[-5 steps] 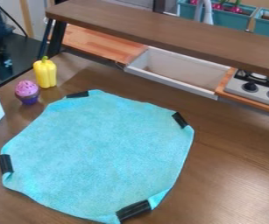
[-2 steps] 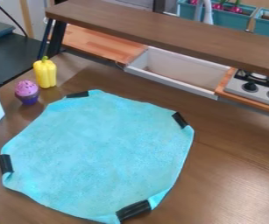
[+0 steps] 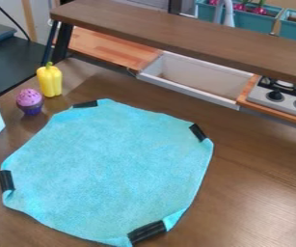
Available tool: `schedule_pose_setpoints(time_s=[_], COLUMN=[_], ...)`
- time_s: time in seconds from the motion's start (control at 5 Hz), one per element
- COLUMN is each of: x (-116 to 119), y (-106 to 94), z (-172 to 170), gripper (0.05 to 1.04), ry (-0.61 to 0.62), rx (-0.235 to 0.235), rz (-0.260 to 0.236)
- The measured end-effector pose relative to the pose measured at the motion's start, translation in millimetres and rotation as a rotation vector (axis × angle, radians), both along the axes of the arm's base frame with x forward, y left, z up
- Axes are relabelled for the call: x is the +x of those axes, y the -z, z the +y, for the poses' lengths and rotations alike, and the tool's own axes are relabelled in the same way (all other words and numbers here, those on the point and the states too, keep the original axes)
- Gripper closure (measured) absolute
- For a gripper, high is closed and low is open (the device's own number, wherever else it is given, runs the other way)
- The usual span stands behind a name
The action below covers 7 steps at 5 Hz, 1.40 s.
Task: Put the white figure on top right of the cloth
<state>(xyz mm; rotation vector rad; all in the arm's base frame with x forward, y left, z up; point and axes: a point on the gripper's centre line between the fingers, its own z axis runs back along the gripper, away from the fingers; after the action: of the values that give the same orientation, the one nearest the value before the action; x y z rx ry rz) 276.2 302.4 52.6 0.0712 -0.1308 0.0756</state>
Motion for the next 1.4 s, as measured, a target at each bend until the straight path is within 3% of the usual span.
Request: schedule_pose_setpoints(time_s=[0.4,0.6,0.8,1.0,1.2,1.4], x=[10,9,9,10,10,17], y=[6.1,23.4,26.0,26.9,27.6,27.5], z=[-7,-9,-6,-6,-10,-29], gripper=[0.084,0.163,0.407,0.507,0.507,0.507], ry=[-0.019,-0.053,-0.075,-0.076,-0.063,-0.056], rx=[-0.012,-0.023,-0.003,0.002,-0.019,-0.073], rz=[-0.015,0.033,0.042,0.041,0.037,0.058])
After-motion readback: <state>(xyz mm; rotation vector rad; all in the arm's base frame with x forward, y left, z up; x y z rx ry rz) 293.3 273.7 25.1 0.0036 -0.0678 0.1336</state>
